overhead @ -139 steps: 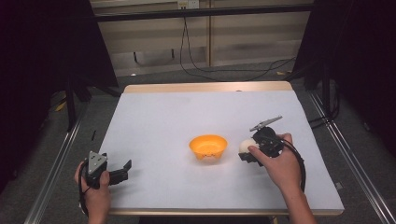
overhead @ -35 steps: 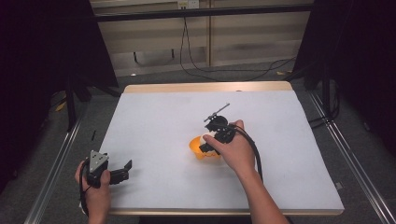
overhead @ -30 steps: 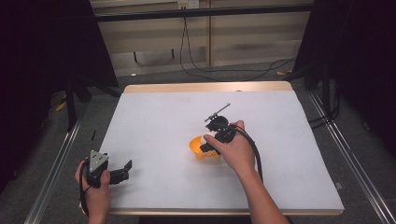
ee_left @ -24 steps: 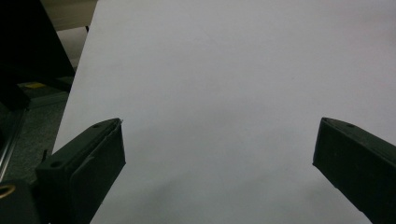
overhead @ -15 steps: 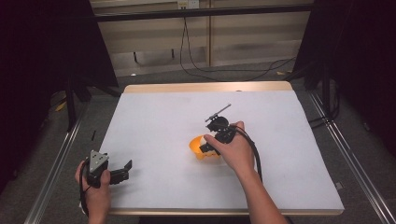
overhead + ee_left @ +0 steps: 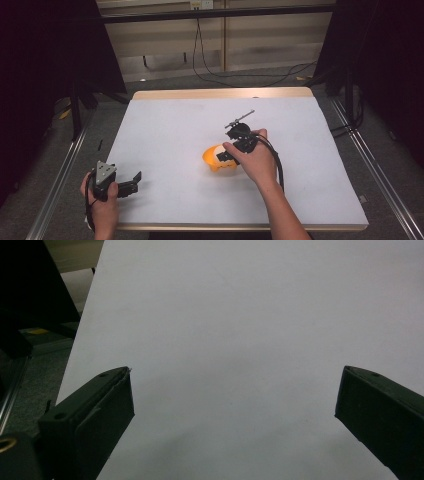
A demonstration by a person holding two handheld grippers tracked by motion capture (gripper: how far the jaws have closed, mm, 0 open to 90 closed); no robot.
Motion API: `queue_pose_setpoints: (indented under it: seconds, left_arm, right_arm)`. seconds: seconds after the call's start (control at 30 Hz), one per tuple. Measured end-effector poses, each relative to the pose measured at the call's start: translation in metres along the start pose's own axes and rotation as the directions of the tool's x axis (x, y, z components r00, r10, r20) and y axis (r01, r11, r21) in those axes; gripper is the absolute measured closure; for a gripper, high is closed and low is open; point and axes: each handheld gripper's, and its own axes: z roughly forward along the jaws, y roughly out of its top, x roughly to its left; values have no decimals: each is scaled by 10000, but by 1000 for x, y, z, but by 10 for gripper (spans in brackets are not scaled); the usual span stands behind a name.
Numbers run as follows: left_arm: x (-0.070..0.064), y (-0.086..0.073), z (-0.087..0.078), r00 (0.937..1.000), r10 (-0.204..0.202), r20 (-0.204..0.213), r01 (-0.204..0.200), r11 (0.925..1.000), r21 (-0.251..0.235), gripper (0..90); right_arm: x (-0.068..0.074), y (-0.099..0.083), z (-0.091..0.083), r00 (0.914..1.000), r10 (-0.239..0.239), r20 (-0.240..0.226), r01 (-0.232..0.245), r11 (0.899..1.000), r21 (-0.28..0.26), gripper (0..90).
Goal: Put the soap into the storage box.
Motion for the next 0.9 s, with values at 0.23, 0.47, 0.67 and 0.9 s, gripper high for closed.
queue_pose_setpoints:
  seconds: [0.23, 0.47, 0.67, 0.9]
  left_arm:
    - [0, 0, 0, 10000, 1, 24, -1, 10000, -7, 21]
    - [0, 0, 0, 10000, -8, -17, 8, 10000, -3, 21]
    - [0, 0, 0, 10000, -12, 5, 12, 10000, -64, 22]
    - [0, 0, 0, 10000, -23, 5, 23, 10000, -54, 21]
  right_arm:
    - [-7, -11, -14, 9999, 45, 104, -40, 9988, -485, 144]
    - [-16, -21, -28, 9989, 155, 453, -106, 9944, -1053, 66]
    - [-25, -36, -37, 9965, 539, 632, -434, 9866, -1573, 32]
    - [-38, -55, -46, 9925, 764, 959, -578, 9813, -1834, 15]
